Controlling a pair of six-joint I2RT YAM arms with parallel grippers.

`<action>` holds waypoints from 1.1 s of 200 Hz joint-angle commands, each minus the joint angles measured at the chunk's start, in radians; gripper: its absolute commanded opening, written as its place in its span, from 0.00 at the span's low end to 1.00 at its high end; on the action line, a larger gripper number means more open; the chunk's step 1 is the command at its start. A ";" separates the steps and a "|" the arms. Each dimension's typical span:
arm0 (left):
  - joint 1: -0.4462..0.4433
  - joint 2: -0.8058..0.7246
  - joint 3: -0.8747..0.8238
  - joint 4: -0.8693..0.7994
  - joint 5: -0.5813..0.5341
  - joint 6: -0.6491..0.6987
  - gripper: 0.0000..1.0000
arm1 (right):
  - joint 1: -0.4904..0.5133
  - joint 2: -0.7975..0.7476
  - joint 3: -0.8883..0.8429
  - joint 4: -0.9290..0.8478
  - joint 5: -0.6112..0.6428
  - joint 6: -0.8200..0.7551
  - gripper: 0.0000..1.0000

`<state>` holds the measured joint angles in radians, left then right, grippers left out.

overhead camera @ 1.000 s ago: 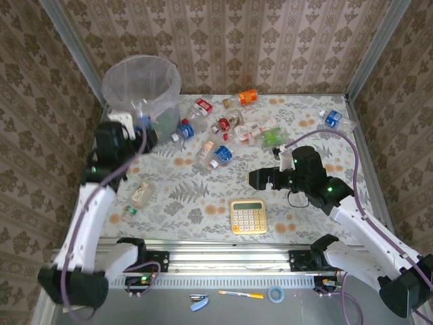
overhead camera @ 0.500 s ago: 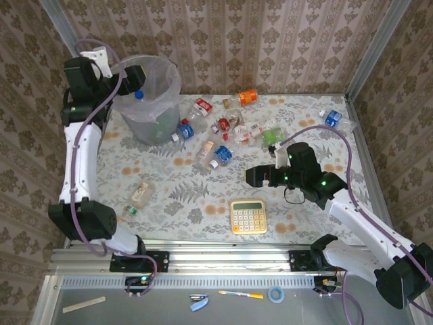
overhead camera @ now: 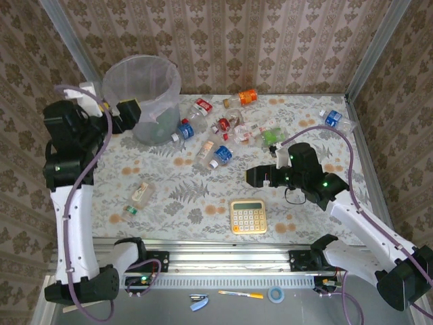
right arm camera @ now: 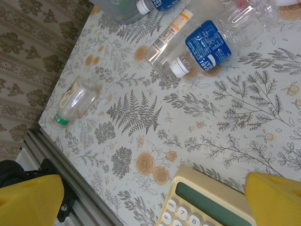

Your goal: Throw the plastic bottles in the bin

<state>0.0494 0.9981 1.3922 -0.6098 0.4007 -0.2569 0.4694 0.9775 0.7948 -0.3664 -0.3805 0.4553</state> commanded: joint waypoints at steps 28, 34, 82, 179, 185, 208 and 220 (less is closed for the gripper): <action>-0.017 -0.070 -0.098 -0.269 -0.057 0.090 1.00 | 0.002 0.018 0.006 0.000 -0.005 0.011 1.00; -0.017 -0.076 -0.107 -0.295 -0.066 0.099 1.00 | 0.002 0.018 0.006 0.000 -0.005 0.012 1.00; -0.021 -0.136 -0.202 -0.405 -0.118 0.121 1.00 | 0.002 0.029 0.001 0.011 -0.006 0.018 1.00; -0.063 -0.013 -0.301 -0.488 -0.207 0.031 1.00 | 0.002 0.005 -0.012 -0.005 -0.006 0.019 1.00; -0.065 0.007 -0.299 -0.493 -0.223 0.025 1.00 | 0.002 0.004 -0.014 -0.007 -0.006 0.020 1.00; -0.075 0.072 -0.307 -0.487 -0.281 -0.009 1.00 | 0.002 -0.007 -0.021 -0.001 -0.006 0.022 1.00; -0.080 0.093 -0.325 -0.460 -0.321 -0.033 1.00 | 0.002 -0.011 -0.025 0.006 -0.007 0.024 1.00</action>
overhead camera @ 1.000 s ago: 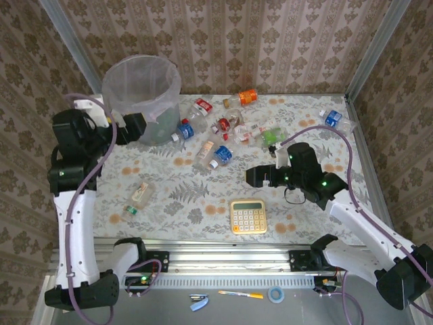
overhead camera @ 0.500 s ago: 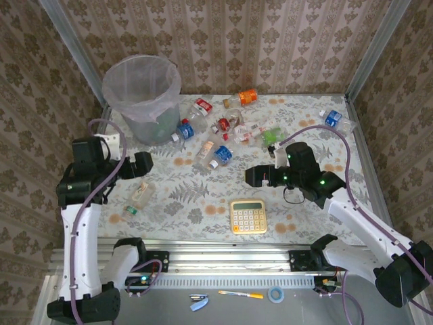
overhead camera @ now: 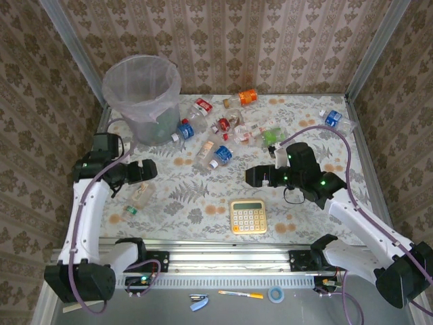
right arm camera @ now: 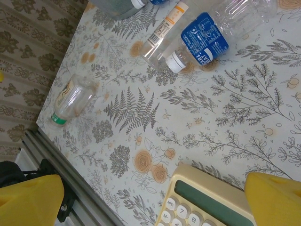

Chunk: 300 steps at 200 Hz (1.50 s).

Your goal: Throw the plastic bottles in the bin

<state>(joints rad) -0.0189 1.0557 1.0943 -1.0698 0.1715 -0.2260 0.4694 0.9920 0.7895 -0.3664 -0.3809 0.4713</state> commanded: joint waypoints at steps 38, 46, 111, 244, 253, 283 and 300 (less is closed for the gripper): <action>-0.017 0.105 -0.127 0.089 -0.133 -0.118 1.00 | 0.002 -0.027 -0.015 -0.001 -0.012 0.000 1.00; -0.018 0.117 -0.145 0.097 -0.151 -0.131 1.00 | 0.002 -0.027 -0.013 -0.007 -0.012 -0.004 1.00; -0.011 0.231 -0.208 0.161 -0.244 -0.130 1.00 | 0.001 -0.010 -0.010 0.008 -0.017 -0.004 1.00; 0.006 0.500 -0.196 0.200 -0.217 -0.079 0.81 | 0.000 -0.056 -0.015 -0.042 0.001 -0.019 1.00; 0.001 0.504 -0.196 0.204 -0.217 -0.078 0.77 | -0.002 -0.061 -0.016 -0.043 0.003 -0.021 1.00; -0.021 0.510 -0.197 0.210 -0.205 -0.075 0.68 | -0.007 -0.065 -0.027 -0.033 -0.002 -0.021 1.00; -0.029 0.510 -0.203 0.228 -0.175 -0.081 0.62 | -0.009 -0.067 -0.033 -0.028 -0.004 -0.019 1.00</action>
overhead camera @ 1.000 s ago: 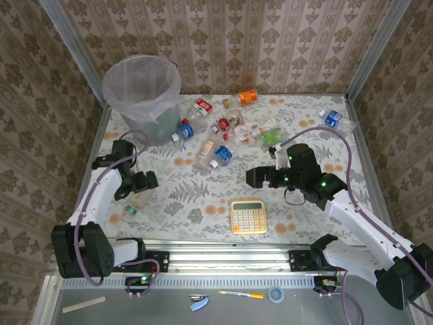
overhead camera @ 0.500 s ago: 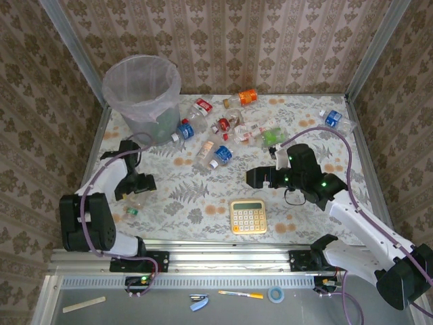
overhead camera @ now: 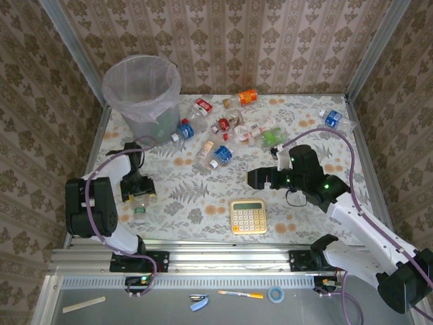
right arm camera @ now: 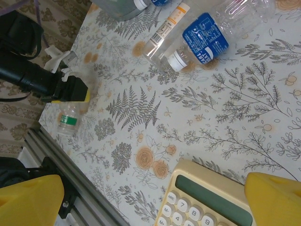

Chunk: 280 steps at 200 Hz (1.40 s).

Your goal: Throw the plastic bottles in the bin

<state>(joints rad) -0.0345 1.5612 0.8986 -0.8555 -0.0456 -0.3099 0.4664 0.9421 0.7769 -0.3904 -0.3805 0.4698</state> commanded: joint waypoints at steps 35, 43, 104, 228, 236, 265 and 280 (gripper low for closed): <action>-0.042 0.013 -0.015 0.061 0.086 -0.017 0.46 | -0.009 -0.029 -0.027 -0.010 -0.005 -0.013 1.00; -0.049 0.015 -0.016 0.076 0.104 -0.020 0.43 | -0.009 -0.033 -0.027 -0.016 -0.001 -0.015 1.00; -0.111 0.026 -0.005 0.130 0.166 -0.046 0.24 | -0.018 -0.041 -0.034 -0.028 0.006 -0.012 1.00; -0.145 -0.045 0.027 0.131 0.181 -0.068 0.15 | -0.020 -0.031 -0.039 -0.015 0.015 -0.001 1.00; -0.152 -0.061 0.033 0.126 0.175 -0.069 0.14 | -0.020 -0.030 -0.039 -0.013 0.015 -0.001 1.00; -0.177 -0.146 0.049 0.125 0.177 -0.064 0.15 | -0.020 -0.019 -0.041 -0.009 0.014 0.000 1.00; -0.186 -0.202 0.057 0.119 0.179 -0.064 0.15 | -0.020 -0.015 -0.041 -0.006 0.009 0.002 1.00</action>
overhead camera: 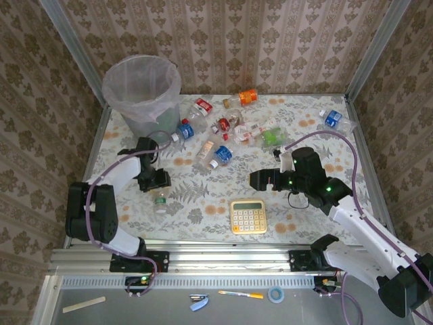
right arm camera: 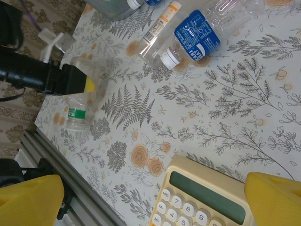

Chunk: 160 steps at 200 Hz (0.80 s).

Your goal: Throw the plastic bottles in the bin

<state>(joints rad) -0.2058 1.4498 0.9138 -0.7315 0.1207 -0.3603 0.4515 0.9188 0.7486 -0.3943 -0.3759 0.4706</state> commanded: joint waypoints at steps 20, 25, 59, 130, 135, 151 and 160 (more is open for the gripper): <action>-0.021 -0.179 0.044 -0.003 0.012 -0.010 0.14 | -0.005 0.010 -0.012 0.005 0.005 0.004 1.00; -0.021 -0.205 0.044 0.001 0.009 -0.011 0.14 | -0.005 0.010 -0.012 0.004 0.005 0.004 1.00; -0.021 -0.374 0.032 0.051 0.011 -0.028 0.13 | -0.005 0.015 -0.010 0.010 -0.001 0.005 1.00; -0.018 -0.611 -0.035 0.184 0.002 -0.027 0.14 | -0.005 0.025 0.001 0.011 -0.006 0.006 1.00; -0.018 -0.623 -0.040 0.193 0.001 -0.027 0.14 | -0.006 0.025 0.001 0.009 -0.006 0.005 1.00; -0.018 -0.661 -0.053 0.226 0.010 -0.026 0.14 | -0.006 0.026 0.003 0.007 -0.006 0.007 1.00; -0.019 -0.681 -0.061 0.247 0.014 -0.026 0.14 | -0.006 0.024 0.002 0.006 -0.007 0.007 1.00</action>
<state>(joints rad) -0.2230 0.8223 0.8730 -0.5686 0.1242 -0.3744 0.4492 0.9428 0.7475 -0.3935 -0.3767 0.4744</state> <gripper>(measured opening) 0.510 0.999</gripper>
